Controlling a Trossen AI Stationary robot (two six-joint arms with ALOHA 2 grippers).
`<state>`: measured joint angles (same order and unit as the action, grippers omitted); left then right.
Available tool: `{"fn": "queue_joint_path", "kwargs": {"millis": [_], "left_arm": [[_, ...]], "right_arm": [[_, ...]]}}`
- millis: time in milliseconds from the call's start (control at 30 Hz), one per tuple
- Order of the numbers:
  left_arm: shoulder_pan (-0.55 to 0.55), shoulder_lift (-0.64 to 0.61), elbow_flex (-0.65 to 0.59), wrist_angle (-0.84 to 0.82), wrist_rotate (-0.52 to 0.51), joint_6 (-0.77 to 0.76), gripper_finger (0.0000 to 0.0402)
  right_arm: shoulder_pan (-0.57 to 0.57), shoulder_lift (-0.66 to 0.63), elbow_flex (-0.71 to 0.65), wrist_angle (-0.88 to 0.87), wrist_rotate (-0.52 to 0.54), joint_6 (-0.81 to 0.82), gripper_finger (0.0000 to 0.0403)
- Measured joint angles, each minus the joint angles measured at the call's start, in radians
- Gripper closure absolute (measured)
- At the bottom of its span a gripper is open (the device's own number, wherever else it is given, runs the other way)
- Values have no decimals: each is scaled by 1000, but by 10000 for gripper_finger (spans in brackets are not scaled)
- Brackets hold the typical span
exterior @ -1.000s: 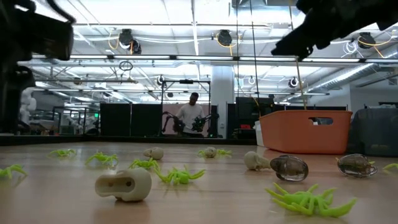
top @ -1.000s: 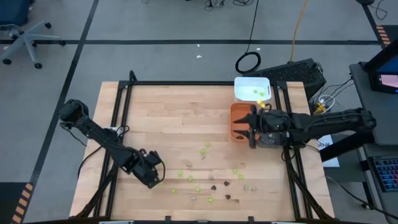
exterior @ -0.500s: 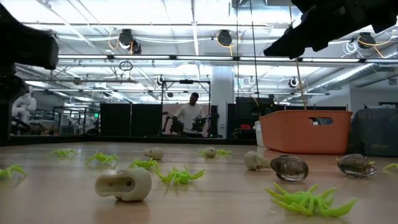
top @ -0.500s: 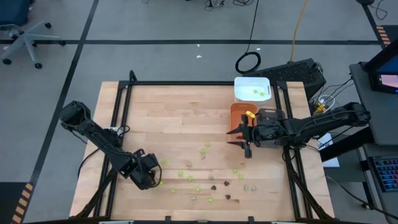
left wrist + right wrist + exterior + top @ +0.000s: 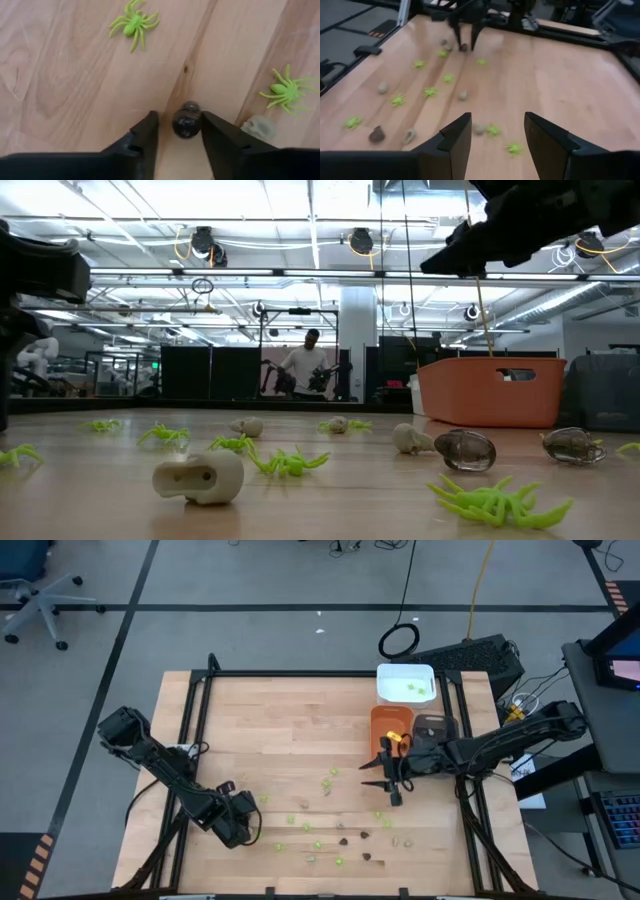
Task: Sort Halloween decoration
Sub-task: Put the black skull toy into the orange bin
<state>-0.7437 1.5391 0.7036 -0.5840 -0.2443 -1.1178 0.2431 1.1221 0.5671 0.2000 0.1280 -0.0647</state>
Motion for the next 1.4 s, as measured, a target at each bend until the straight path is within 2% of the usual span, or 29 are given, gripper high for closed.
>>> {"fn": "queue_joint_path", "kwargs": {"millis": [100,233,400,567,733,933,1067,1267,1400], "left_arm": [[1,1,0,6,1,23,312],[1,1,-1,4,1,33,356],[-6,2,-2,3,-8,32,358],[-12,-1,5,-1,-35,36,357],[-10,-23,26,-6,-46,66,356],[-10,-48,42,8,-106,107,354],[-10,-48,43,38,-159,145,353],[-4,-48,43,166,-288,295,353],[15,-48,43,303,-400,484,352]], "right_arm": [[35,42,0,-10,-1,20,236],[90,44,0,-113,3,48,236],[153,-17,0,-223,1,165,236],[239,-17,0,-336,-2,293,236],[315,11,0,-346,-2,421,236],[384,58,0,-350,4,525,236],[409,80,0,-343,50,564,236],[430,99,0,-338,139,577,236],[433,103,0,-329,165,575,236]]}}
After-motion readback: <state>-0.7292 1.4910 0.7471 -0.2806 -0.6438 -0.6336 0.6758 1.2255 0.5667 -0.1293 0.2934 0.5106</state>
